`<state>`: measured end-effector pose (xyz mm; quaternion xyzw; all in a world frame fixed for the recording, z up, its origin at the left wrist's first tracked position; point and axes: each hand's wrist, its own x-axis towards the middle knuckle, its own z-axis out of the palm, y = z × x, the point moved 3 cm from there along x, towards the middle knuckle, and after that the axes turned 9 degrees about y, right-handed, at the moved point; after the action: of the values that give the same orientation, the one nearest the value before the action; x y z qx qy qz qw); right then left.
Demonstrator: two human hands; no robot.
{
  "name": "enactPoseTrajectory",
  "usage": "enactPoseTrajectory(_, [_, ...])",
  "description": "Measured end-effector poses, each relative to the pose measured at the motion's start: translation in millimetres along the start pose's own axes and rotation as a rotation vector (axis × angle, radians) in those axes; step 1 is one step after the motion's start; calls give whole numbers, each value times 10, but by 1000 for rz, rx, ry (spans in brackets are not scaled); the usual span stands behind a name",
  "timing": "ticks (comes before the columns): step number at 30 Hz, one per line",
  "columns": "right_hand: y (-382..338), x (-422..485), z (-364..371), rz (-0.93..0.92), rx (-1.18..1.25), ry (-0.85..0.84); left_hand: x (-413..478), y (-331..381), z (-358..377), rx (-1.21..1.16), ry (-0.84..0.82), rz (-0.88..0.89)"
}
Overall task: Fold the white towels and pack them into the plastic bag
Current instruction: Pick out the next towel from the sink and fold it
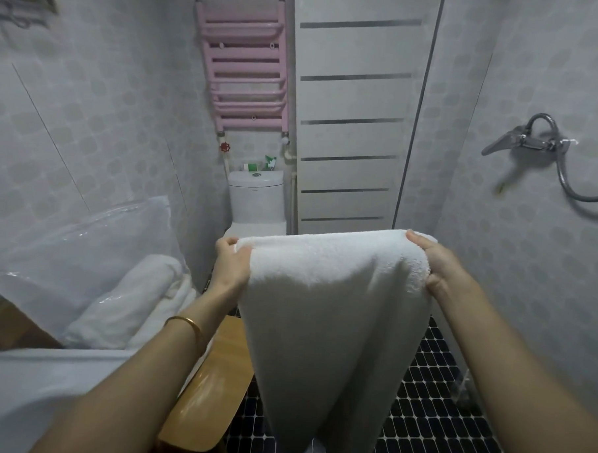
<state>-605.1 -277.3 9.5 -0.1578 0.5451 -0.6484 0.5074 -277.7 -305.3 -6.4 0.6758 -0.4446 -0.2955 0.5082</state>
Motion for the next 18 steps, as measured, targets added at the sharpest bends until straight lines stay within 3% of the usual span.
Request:
enactPoseTrajectory(4, [96, 129, -193, -63, -459, -59, 0, 137, 35, -115, -110, -212])
enactPoseTrajectory(7, [266, 176, -366, 22, -596, -107, -129, 252, 100, -257, -192, -366])
enactPoseTrajectory(11, [561, 188, -511, 258, -600, -80, -173, 368, 209, -277, -206, -405])
enactPoseTrajectory(14, [755, 114, -480, 406, -409, -171, -183, 486, 187, -262, -211, -353])
enactPoseTrajectory(18, [898, -1, -466, 236, -78, -374, -162, 524, 116, -406, -197, -526])
